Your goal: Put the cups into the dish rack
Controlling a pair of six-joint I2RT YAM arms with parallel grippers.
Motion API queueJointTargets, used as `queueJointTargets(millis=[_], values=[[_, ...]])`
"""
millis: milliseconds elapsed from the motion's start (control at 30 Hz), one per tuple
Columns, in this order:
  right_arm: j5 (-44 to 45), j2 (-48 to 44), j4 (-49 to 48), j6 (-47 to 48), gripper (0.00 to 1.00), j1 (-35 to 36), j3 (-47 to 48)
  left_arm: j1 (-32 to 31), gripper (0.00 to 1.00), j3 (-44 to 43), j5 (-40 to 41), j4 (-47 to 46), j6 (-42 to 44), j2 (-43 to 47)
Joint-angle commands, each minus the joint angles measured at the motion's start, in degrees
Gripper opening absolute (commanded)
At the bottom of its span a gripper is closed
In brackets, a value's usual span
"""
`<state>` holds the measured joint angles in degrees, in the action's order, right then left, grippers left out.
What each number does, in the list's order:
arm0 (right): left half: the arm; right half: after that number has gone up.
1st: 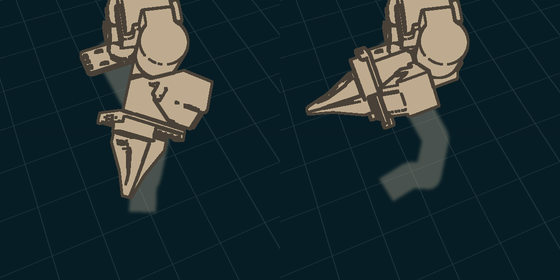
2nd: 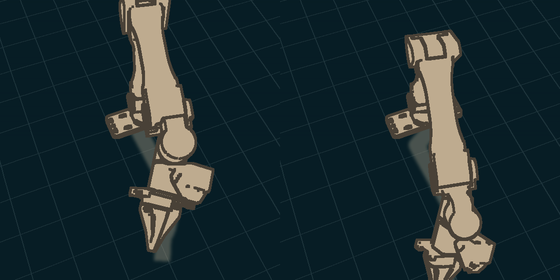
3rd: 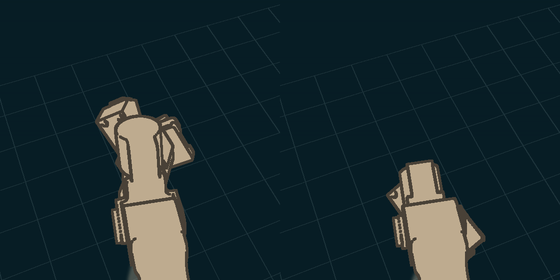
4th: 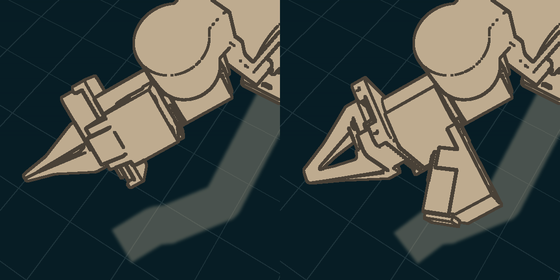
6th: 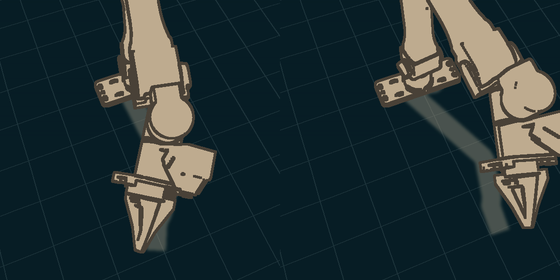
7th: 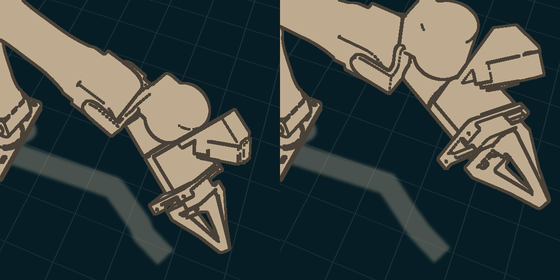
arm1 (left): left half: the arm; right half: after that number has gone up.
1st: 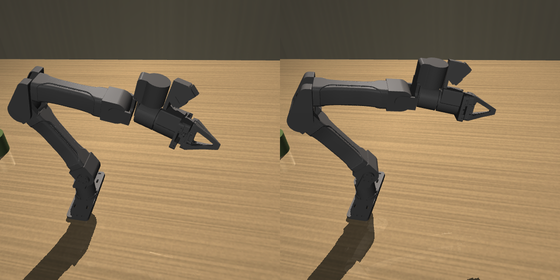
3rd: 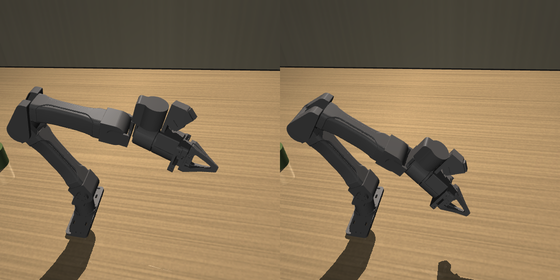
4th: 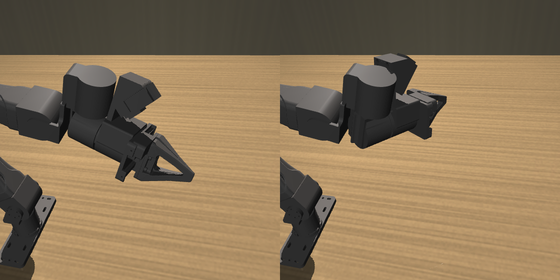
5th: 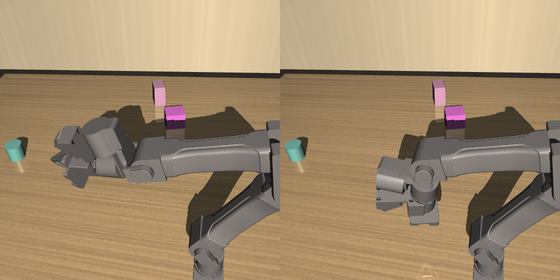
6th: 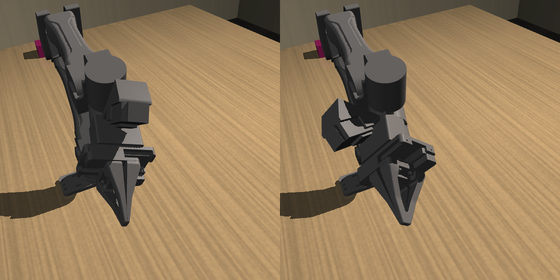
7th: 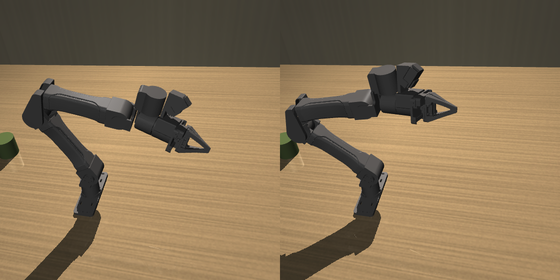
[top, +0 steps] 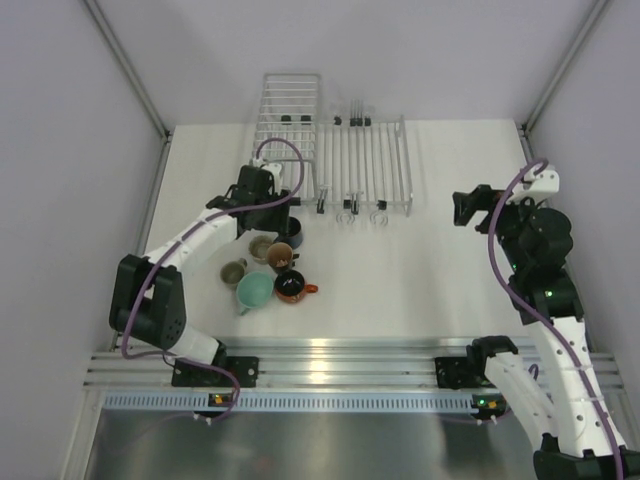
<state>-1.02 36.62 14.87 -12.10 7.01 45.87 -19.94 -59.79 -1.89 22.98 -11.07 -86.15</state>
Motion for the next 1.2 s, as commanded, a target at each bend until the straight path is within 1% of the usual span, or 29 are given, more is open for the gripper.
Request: queueJointTargets(millis=[0, 133, 233, 367, 400, 600, 800, 900, 933, 1000, 1067, 1167], values=[[-0.6, -1.1, -0.8, -0.2, 1.0, 0.6, 0.7, 0.2, 0.59, -2.8, 0.7, -2.9, -0.6, -1.5], [-0.7, -1.2, -0.9, -0.2, 0.99, 0.6, 0.6, 0.2, 0.52, -3.0, 1.3, -2.9, -0.7, -2.8], [-0.7, -1.2, -1.0, -0.3, 0.99, 0.6, 0.5, 0.1, 0.5, -2.8, 3.5, -2.9, -0.7, -3.5], [-0.6, -1.1, -1.0, -0.3, 0.99, 0.6, 0.5, 0.2, 0.42, -2.5, 3.1, -2.9, -0.8, -3.4], [-0.6, -1.1, -1.0, -0.3, 0.99, 0.7, 0.4, 0.2, 0.38, -2.5, 2.9, -2.8, -0.8, -3.3], [-0.6, -1.1, -1.0, -0.4, 0.99, 0.6, 0.4, 0.1, 0.31, -1.8, 2.2, -2.8, -0.9, -3.1], [-0.6, -1.6, -0.9, -0.4, 0.99, 0.6, 0.3, -0.2, 0.22, -1.2, 2.2, -2.4, -1.1, -3.1], [-0.6, -1.6, -0.8, -0.2, 0.99, 0.6, 0.3, -0.5, 0.15, -1.0, 2.2, -2.0, -1.1, -3.3], [-0.6, -1.9, -0.9, -0.2, 0.99, 0.6, 0.3, -0.7, 0.11, -1.1, 2.2, -1.5, -1.0, -3.6], [-0.6, -1.9, -0.9, -0.3, 0.99, 0.7, 0.2, -1.2, 0.07, -1.2, 2.4, -1.3, -0.8, -3.4], [-0.6, -2.0, -1.0, -0.3, 0.99, 0.7, 0.1, -1.5, 0.0, -0.8, 2.8, -1.2, -0.9, -2.4], [-0.5, -1.9, -1.0, -0.3, 0.99, 0.7, 0.1, -1.7, 0.0, -0.4, 2.9, -1.3, -0.7, -0.4]])
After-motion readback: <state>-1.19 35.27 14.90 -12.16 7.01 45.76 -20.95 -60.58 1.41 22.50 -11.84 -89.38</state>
